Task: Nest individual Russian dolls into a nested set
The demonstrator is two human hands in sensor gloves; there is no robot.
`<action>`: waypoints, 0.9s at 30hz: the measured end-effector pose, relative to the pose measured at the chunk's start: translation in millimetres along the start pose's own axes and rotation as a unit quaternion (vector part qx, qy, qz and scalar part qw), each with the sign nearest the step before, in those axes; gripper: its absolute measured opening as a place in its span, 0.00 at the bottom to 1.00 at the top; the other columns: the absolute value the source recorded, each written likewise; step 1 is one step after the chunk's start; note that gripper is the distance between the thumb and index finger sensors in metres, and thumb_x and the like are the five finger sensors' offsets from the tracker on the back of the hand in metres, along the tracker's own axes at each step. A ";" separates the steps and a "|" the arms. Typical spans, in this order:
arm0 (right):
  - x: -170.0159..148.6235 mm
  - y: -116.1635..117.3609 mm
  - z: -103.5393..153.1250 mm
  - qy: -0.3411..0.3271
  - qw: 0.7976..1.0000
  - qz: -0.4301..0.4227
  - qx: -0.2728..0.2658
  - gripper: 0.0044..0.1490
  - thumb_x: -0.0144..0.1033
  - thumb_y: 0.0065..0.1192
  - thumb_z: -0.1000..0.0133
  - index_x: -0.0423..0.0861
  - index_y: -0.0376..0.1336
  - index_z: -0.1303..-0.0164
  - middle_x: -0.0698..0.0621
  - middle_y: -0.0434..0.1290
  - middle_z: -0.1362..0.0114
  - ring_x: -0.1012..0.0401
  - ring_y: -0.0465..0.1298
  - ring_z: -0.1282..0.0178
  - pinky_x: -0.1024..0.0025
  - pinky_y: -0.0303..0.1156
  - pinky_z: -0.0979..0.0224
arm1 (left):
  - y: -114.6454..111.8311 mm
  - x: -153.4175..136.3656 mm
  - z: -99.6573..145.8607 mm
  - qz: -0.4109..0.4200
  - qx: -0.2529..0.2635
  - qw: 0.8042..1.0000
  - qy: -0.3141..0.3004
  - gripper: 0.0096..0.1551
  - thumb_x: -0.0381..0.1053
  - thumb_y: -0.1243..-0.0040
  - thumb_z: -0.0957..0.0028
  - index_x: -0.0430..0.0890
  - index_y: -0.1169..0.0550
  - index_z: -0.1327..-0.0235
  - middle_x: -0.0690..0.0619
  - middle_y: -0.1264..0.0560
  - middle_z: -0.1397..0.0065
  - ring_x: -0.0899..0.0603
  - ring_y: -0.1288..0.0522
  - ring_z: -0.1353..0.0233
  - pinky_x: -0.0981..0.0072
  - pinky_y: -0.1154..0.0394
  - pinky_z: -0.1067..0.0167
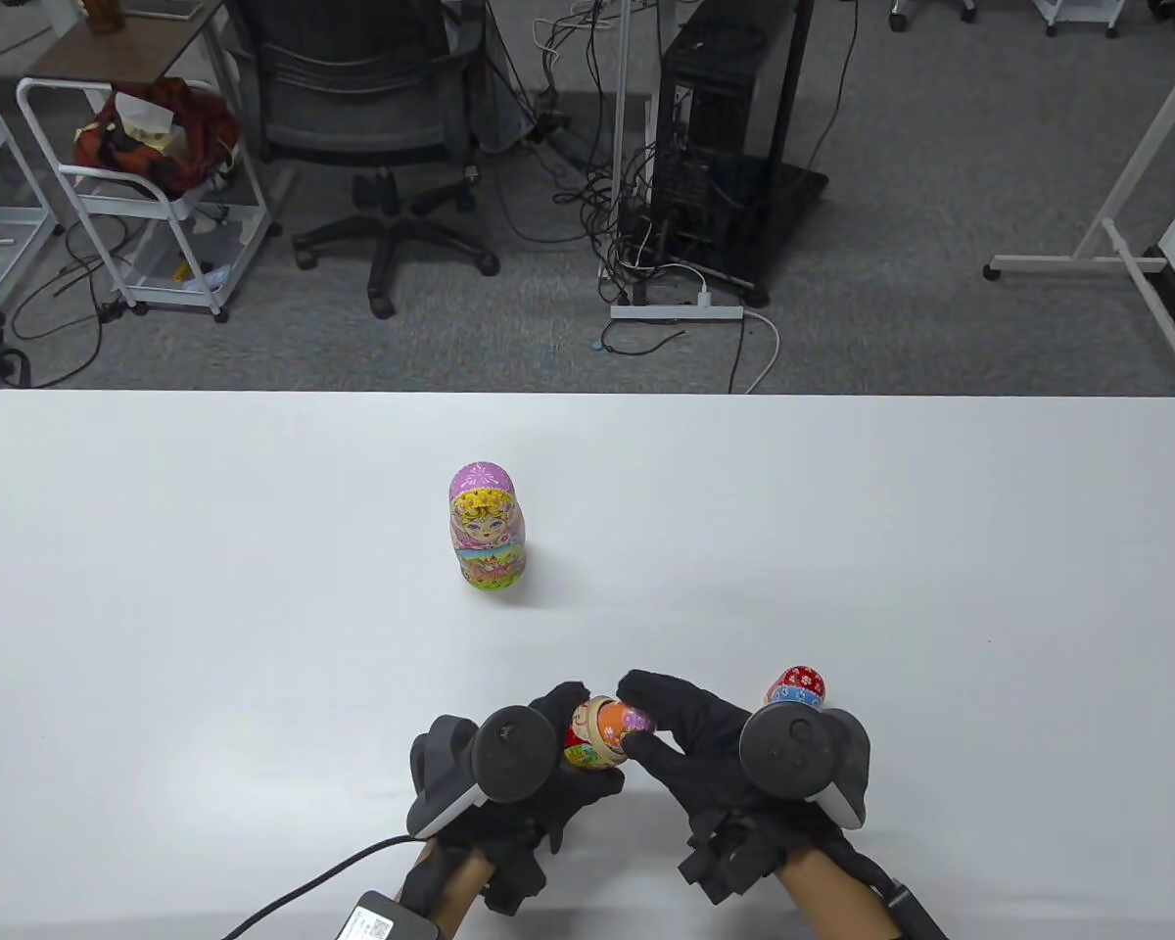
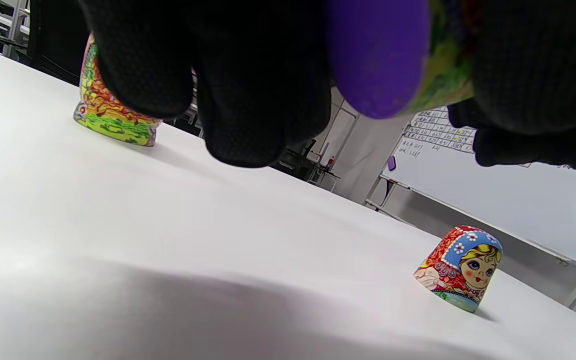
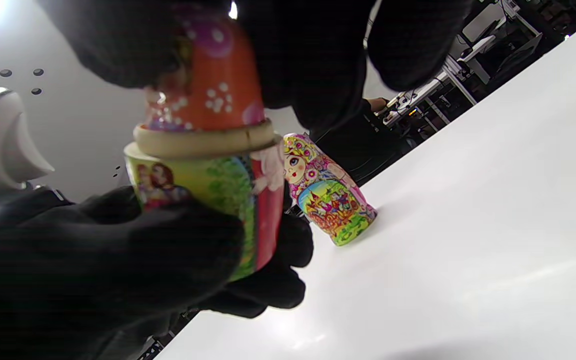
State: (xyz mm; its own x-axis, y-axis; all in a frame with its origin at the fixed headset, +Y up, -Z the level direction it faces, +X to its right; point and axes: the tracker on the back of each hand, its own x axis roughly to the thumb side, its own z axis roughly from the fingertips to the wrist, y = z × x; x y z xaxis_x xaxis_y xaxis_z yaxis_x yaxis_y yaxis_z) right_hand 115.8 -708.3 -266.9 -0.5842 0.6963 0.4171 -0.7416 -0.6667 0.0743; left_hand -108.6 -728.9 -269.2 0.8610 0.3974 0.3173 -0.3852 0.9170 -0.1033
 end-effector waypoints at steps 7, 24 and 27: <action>-0.6 1.1 -0.1 0.005 1.000 -0.007 0.016 0.35 0.53 0.62 0.48 0.63 0.55 0.30 0.52 0.67 0.25 0.54 0.75 0.33 0.52 0.71 0.31 | -0.1 -1.4 0.1 0.009 -0.007 1.000 0.001 0.57 0.77 0.35 0.64 0.47 0.37 0.26 0.50 0.23 0.30 0.48 0.17 0.35 0.47 0.23 0.35; -62.1 -65.0 6.8 0.258 0.949 0.142 -0.108 0.39 0.57 0.58 0.45 0.62 0.50 0.25 0.45 0.44 0.15 0.43 0.49 0.18 0.39 0.49 0.21 | 0.1 -7.2 0.0 0.033 -0.014 0.999 0.017 0.57 0.77 0.36 0.63 0.47 0.37 0.26 0.50 0.23 0.30 0.48 0.17 0.35 0.47 0.23 0.35; -81.2 -56.8 7.2 0.343 0.916 0.206 0.006 0.42 0.62 0.57 0.45 0.67 0.44 0.23 0.43 0.41 0.14 0.42 0.48 0.17 0.39 0.49 0.21 | 0.9 -7.7 0.1 0.029 -0.014 0.999 0.020 0.57 0.77 0.36 0.63 0.47 0.37 0.26 0.50 0.23 0.30 0.48 0.17 0.35 0.47 0.23 0.35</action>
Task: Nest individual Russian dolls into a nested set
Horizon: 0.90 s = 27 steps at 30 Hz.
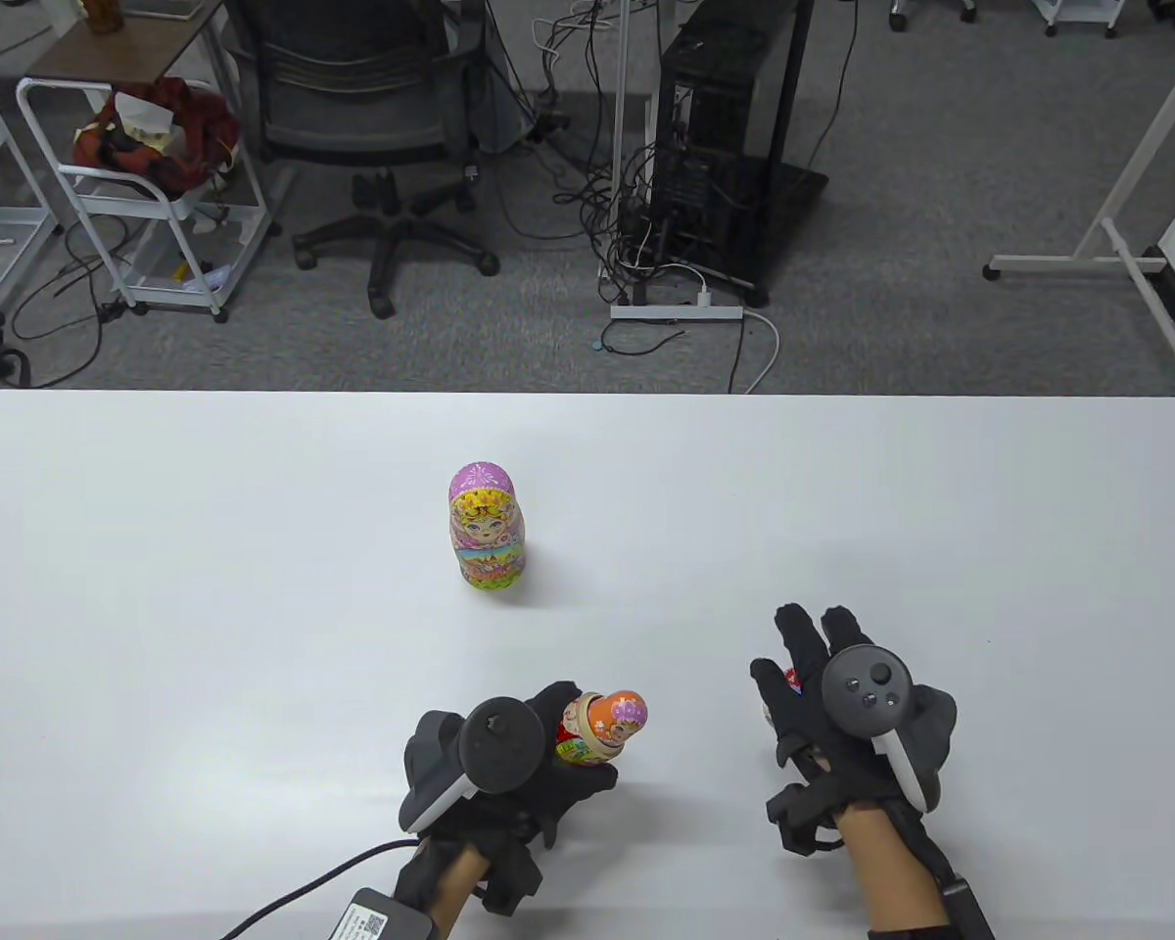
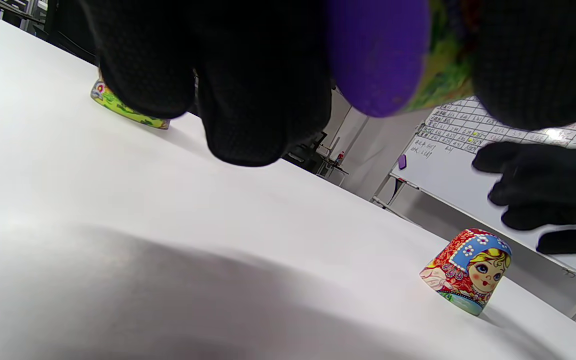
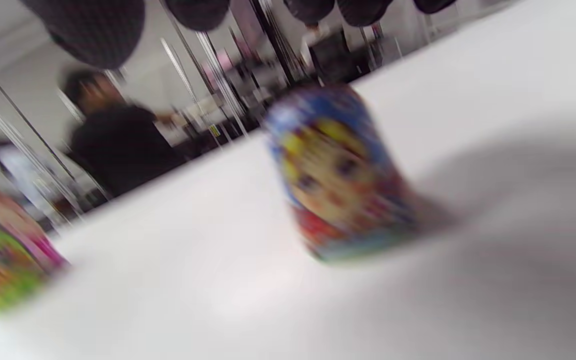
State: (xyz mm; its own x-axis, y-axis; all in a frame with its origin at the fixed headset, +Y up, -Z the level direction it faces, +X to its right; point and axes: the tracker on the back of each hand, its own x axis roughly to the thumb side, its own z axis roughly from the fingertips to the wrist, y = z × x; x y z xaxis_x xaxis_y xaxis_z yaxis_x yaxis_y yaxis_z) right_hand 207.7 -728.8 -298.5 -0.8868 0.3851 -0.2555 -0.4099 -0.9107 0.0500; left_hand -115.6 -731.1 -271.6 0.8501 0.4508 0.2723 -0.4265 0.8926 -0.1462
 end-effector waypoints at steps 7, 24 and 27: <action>-2.1 20.3 -8.8 0.023 0.996 0.051 0.066 0.43 0.57 0.58 0.43 0.70 0.40 0.24 0.41 0.46 0.15 0.42 0.57 0.20 0.40 0.55 0.23 | 0.6 -1.5 -0.4 -0.001 -0.002 1.000 0.005 0.57 0.77 0.36 0.63 0.47 0.37 0.26 0.50 0.23 0.30 0.48 0.17 0.35 0.47 0.23 0.35; 2.0 10.8 -6.3 -0.015 0.998 -0.050 0.019 0.38 0.50 0.59 0.44 0.68 0.45 0.26 0.42 0.56 0.19 0.46 0.67 0.26 0.42 0.61 0.25 | 0.2 -3.5 -1.7 -0.005 0.002 1.000 0.008 0.57 0.77 0.36 0.63 0.47 0.38 0.26 0.50 0.23 0.30 0.48 0.18 0.35 0.47 0.23 0.35; 10.9 3.5 0.8 -0.075 0.988 -0.137 0.017 0.38 0.52 0.58 0.44 0.66 0.45 0.26 0.41 0.58 0.20 0.47 0.69 0.28 0.44 0.63 0.27 | 0.0 -3.7 -1.8 -0.007 0.002 1.000 0.009 0.57 0.77 0.36 0.63 0.47 0.38 0.26 0.50 0.24 0.30 0.47 0.18 0.35 0.47 0.23 0.35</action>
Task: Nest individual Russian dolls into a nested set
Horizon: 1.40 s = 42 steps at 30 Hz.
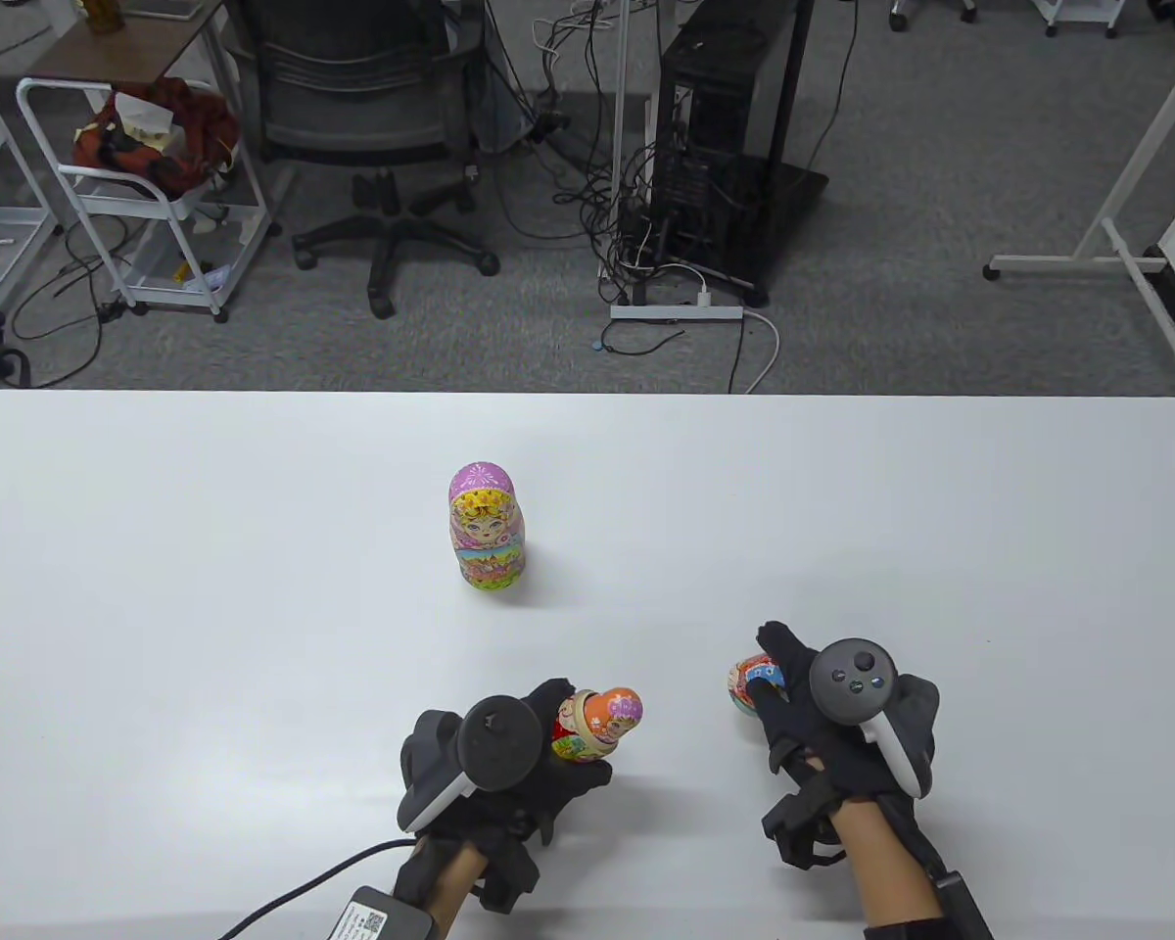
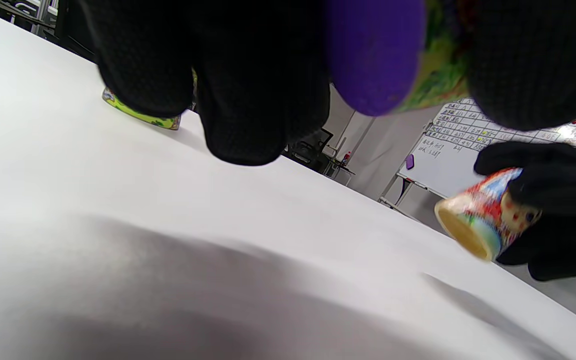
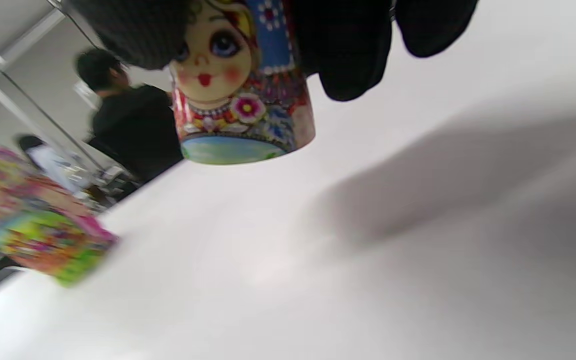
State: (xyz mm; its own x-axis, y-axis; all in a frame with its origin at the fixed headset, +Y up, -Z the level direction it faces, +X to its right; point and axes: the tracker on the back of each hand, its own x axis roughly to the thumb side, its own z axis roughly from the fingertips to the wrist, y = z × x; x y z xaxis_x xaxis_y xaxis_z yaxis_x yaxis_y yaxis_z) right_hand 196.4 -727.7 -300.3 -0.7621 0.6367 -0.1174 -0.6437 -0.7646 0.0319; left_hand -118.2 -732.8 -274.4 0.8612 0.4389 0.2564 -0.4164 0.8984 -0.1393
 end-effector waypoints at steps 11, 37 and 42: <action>44.3 5.2 23.1 -0.192 0.969 -0.153 0.032 0.39 0.55 0.57 0.45 0.66 0.46 0.26 0.43 0.61 0.21 0.49 0.72 0.30 0.47 0.68 0.29 | -0.5 -1.8 -0.4 -0.006 -0.001 1.000 0.005 0.57 0.76 0.36 0.63 0.47 0.38 0.26 0.50 0.23 0.30 0.47 0.18 0.35 0.47 0.23 0.35; 61.1 36.4 32.5 -0.230 0.964 -0.112 0.076 0.39 0.54 0.58 0.45 0.66 0.45 0.26 0.44 0.60 0.21 0.51 0.73 0.30 0.49 0.68 0.29 | -4.1 4.4 -1.2 -0.018 -0.009 1.000 -0.019 0.57 0.77 0.36 0.63 0.47 0.38 0.26 0.50 0.23 0.30 0.48 0.17 0.36 0.49 0.22 0.36; 61.5 38.3 33.2 -0.231 0.964 -0.107 0.076 0.39 0.54 0.58 0.45 0.65 0.45 0.26 0.44 0.60 0.21 0.51 0.73 0.30 0.49 0.68 0.29 | -4.5 4.5 -1.2 -0.019 -0.010 1.000 -0.020 0.57 0.77 0.35 0.63 0.47 0.37 0.26 0.50 0.23 0.30 0.48 0.17 0.36 0.49 0.22 0.36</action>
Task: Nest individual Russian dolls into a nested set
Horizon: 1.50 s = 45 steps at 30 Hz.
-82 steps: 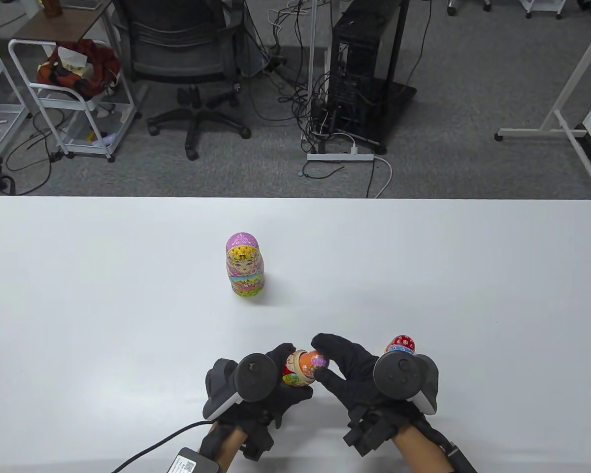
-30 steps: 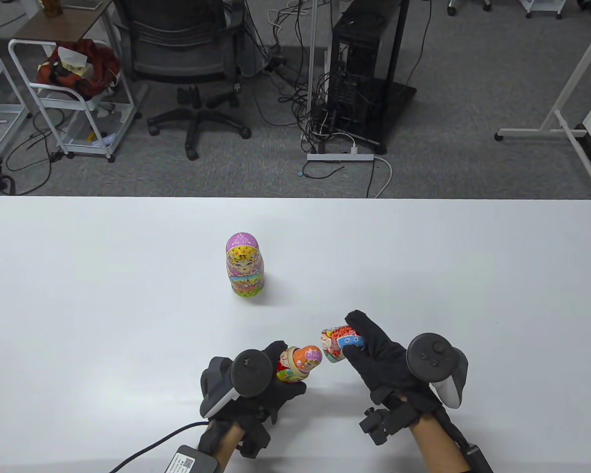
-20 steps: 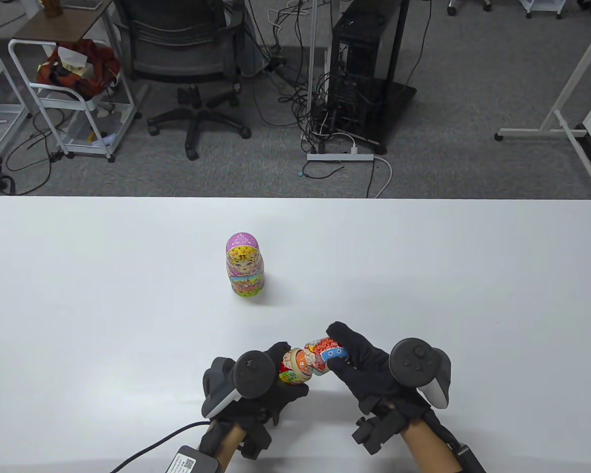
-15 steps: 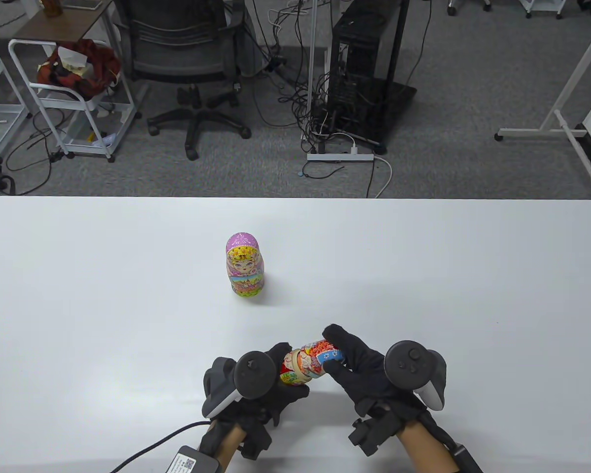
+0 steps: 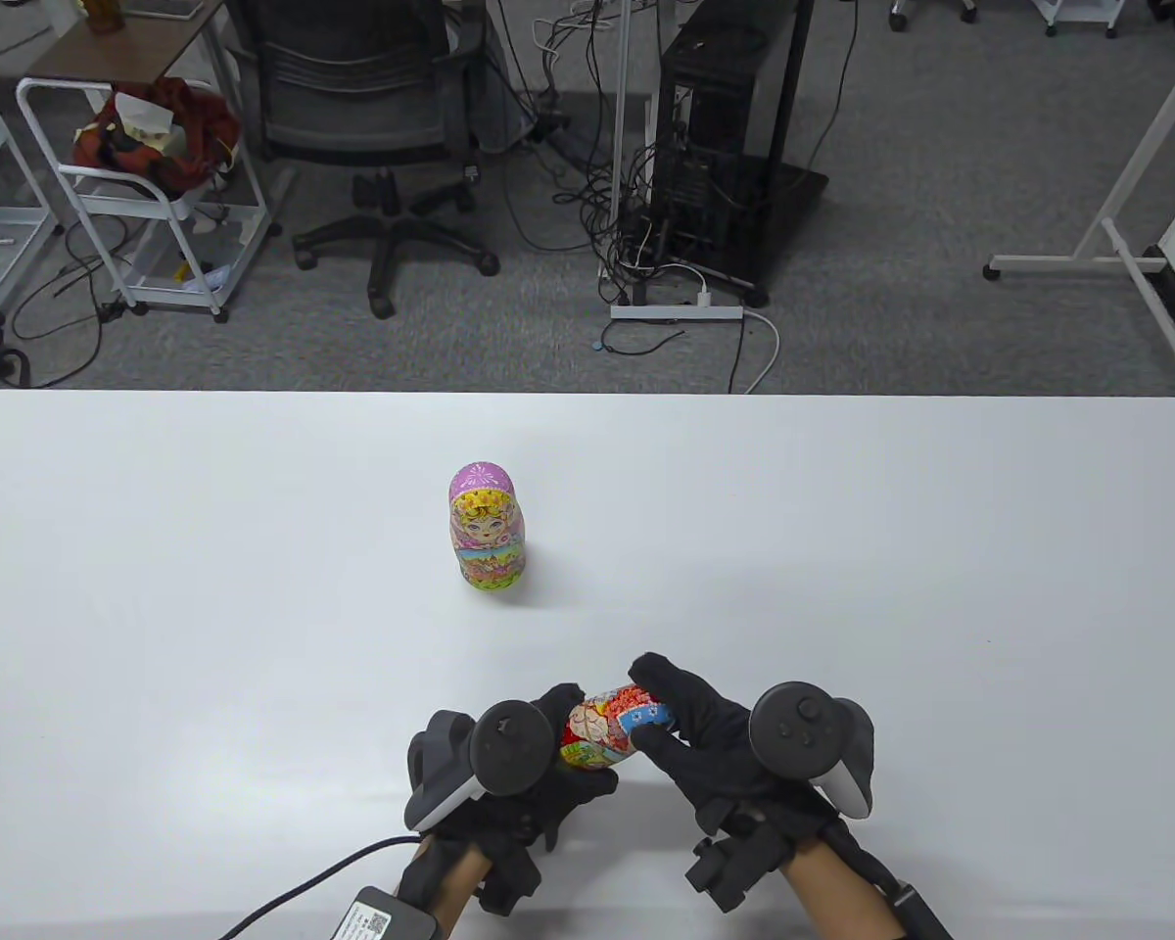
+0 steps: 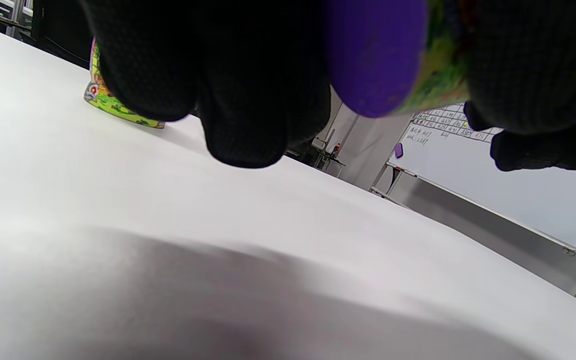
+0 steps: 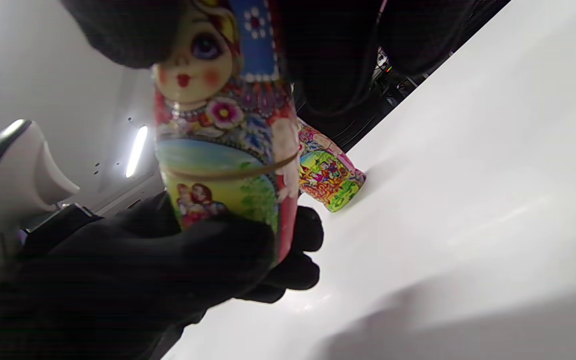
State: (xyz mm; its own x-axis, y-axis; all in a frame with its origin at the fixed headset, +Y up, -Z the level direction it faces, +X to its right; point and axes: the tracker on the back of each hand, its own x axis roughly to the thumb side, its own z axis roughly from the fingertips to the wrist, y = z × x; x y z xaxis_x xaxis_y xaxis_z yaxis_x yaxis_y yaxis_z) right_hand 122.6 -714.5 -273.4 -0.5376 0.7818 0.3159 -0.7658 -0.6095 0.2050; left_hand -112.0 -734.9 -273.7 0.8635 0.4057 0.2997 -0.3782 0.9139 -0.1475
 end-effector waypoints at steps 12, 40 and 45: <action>0.3 0.5 0.3 -0.003 1.000 0.013 -0.014 0.40 0.55 0.59 0.47 0.66 0.47 0.27 0.44 0.63 0.23 0.52 0.74 0.33 0.51 0.70 0.30 | -0.8 1.3 1.2 0.019 -0.001 1.000 0.001 0.57 0.75 0.34 0.63 0.45 0.36 0.26 0.49 0.21 0.33 0.48 0.16 0.39 0.49 0.22 0.37; -8.4 -51.8 8.6 0.094 0.968 0.161 -0.170 0.42 0.54 0.65 0.47 0.64 0.47 0.27 0.44 0.58 0.22 0.48 0.70 0.32 0.47 0.66 0.29 | -0.4 -16.7 -2.1 -0.123 0.016 0.992 0.024 0.64 0.78 0.45 0.59 0.48 0.55 0.20 0.38 0.56 0.16 0.33 0.50 0.17 0.27 0.50 0.27; -35.2 -72.1 10.1 0.215 0.917 0.280 -0.186 0.42 0.52 0.65 0.47 0.65 0.47 0.27 0.45 0.56 0.20 0.49 0.69 0.29 0.46 0.63 0.25 | 0.9 -18.7 -2.0 -0.152 0.022 0.988 0.036 0.65 0.79 0.46 0.59 0.49 0.58 0.20 0.38 0.60 0.16 0.32 0.55 0.17 0.25 0.57 0.28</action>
State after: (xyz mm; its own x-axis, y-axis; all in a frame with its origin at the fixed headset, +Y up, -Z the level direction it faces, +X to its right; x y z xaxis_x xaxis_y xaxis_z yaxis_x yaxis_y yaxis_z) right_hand 200.3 -699.4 -290.0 -0.9113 0.3885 -0.1364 -0.3515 -0.9066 -0.2336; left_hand -127.8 -741.6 -281.4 0.9603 0.1125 0.2553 -0.1114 0.9936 -0.0189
